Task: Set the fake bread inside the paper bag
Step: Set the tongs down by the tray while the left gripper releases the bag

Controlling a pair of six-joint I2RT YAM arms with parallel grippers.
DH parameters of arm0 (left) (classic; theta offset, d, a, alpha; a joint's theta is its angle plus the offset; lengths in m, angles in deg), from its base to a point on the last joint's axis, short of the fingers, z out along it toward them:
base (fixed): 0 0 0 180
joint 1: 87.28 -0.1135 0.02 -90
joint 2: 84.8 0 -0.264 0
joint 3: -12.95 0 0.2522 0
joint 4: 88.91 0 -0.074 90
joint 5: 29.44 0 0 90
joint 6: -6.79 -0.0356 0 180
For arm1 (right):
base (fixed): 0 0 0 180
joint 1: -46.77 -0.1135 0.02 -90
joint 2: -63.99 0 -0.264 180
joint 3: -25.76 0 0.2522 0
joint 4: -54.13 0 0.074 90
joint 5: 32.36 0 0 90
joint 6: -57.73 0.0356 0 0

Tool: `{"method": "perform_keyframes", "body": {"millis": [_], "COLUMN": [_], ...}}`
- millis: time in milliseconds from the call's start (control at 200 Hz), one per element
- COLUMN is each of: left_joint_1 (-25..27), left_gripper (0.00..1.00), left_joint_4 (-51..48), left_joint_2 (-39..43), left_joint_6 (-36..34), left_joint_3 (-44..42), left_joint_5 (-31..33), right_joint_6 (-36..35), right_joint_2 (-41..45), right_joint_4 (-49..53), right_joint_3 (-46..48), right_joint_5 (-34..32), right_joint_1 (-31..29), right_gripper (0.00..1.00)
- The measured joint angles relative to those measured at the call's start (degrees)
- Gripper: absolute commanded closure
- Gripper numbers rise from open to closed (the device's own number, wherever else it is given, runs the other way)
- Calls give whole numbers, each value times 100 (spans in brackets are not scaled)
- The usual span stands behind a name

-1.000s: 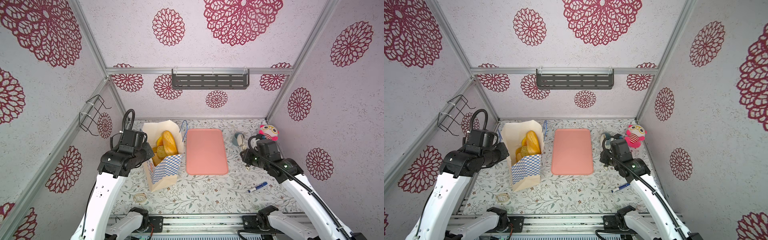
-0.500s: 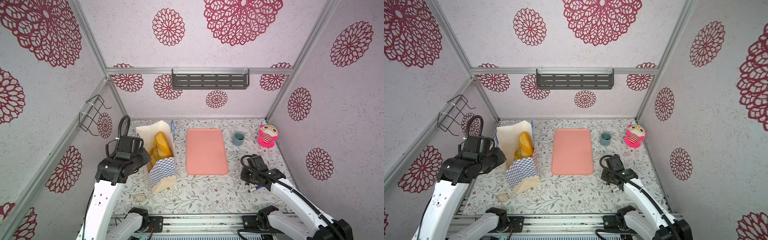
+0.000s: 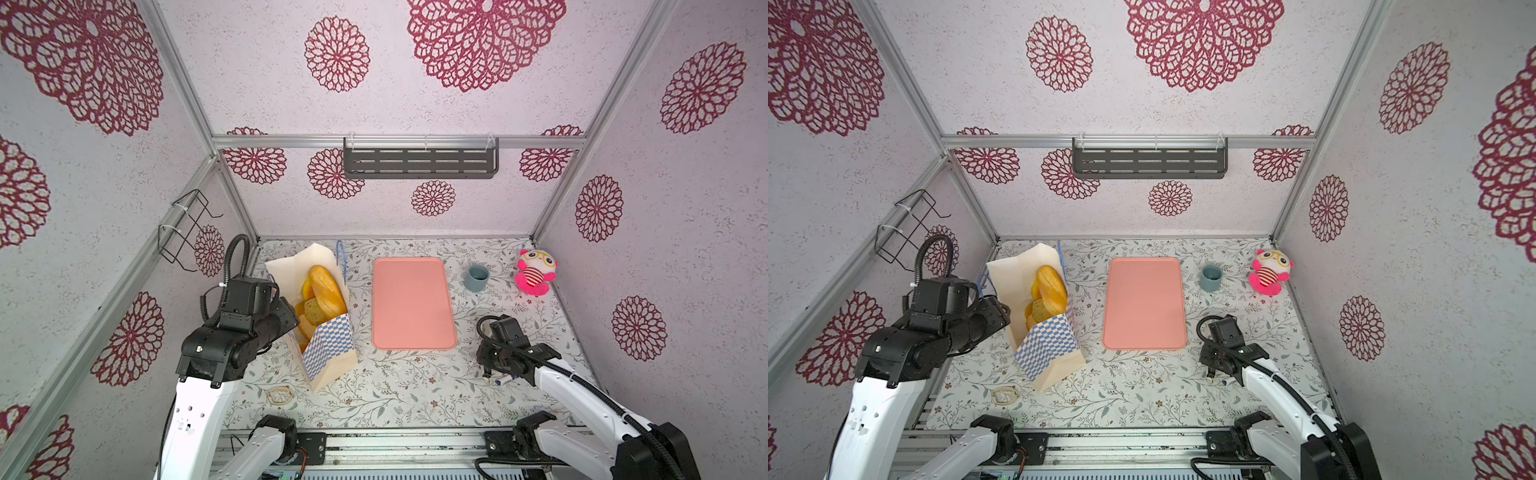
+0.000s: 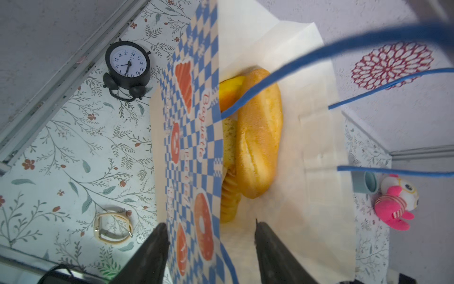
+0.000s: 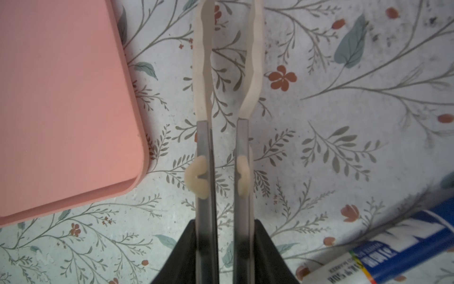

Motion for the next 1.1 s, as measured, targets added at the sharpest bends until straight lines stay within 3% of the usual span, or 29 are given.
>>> {"method": "perform_keyframes", "body": {"millis": [265, 685, 831, 1101], "left_joint_1": [-24, -63, -109, -275], "left_gripper": [0, 2, 1, 18], "left_joint_4": [-275, -994, -1248, -1309], "left_joint_2": [81, 249, 538, 857], "left_joint_6": [74, 361, 658, 1259], "left_joint_3": [256, 1464, 1344, 337], "left_joint_5": [177, 1320, 1775, 2048], "right_joint_6": [66, 131, 146, 177], "right_joint_2": [-48, -258, -299, -297], "right_joint_4": [-168, -306, -378, -428], "right_joint_3": [46, 142, 175, 177], "right_joint_5": [48, 68, 103, 203], "right_joint_1": [13, 39, 46, 66], "right_gripper": [60, 46, 42, 36]}}
